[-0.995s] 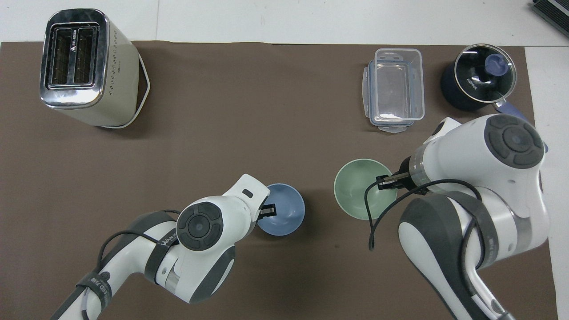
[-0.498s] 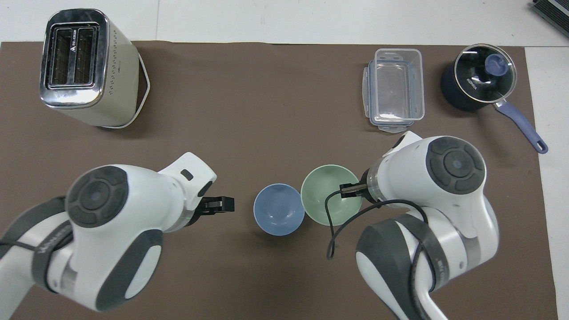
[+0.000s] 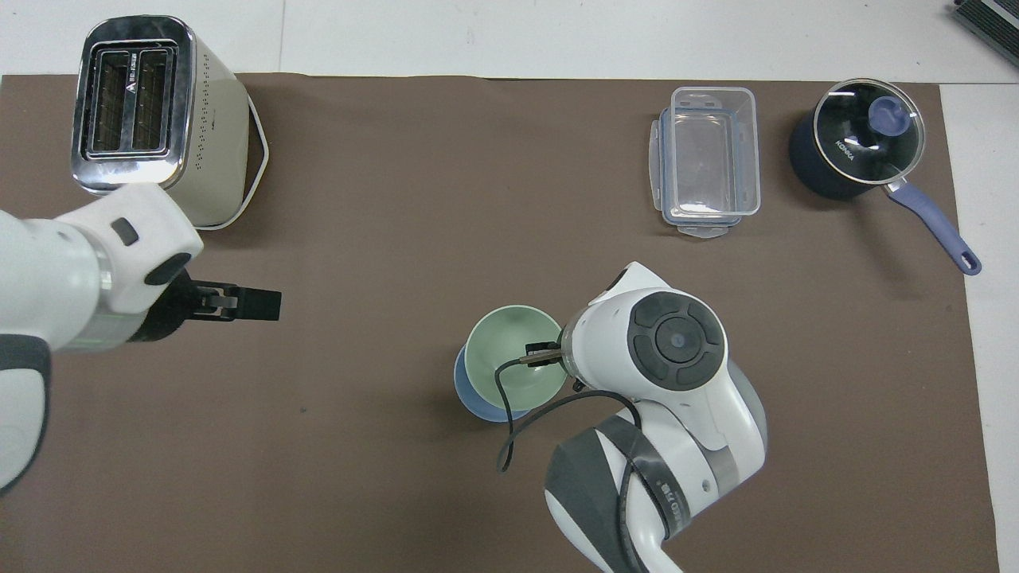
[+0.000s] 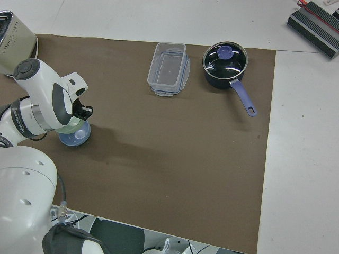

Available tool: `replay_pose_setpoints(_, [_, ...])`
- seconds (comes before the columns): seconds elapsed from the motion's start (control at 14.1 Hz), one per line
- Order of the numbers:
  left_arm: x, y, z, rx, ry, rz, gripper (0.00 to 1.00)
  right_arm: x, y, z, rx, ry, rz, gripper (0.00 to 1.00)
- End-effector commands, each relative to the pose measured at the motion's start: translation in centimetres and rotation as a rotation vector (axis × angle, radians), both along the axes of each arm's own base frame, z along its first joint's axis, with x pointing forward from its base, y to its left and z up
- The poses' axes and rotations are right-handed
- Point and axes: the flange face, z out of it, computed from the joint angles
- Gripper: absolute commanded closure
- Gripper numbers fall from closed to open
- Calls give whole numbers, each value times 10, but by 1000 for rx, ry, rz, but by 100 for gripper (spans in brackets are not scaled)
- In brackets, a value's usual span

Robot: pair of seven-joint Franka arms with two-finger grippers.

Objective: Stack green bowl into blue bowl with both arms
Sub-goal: 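Release the blue bowl with the left gripper while the right gripper lifts the green bowl, then lower the green bowl into the blue bowl with the right gripper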

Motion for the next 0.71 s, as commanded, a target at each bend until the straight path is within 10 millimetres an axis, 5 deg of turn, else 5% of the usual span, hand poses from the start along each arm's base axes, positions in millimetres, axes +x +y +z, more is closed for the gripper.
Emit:
replay_pose_setpoints(0.0, [28, 31, 31, 25, 20, -42, 0, -8, 20, -11, 15, 8, -2, 100])
replay_pose_setpoints(0.64, [39, 64, 51, 111, 111, -100, 0, -8, 26, -45, 11, 14, -6, 100])
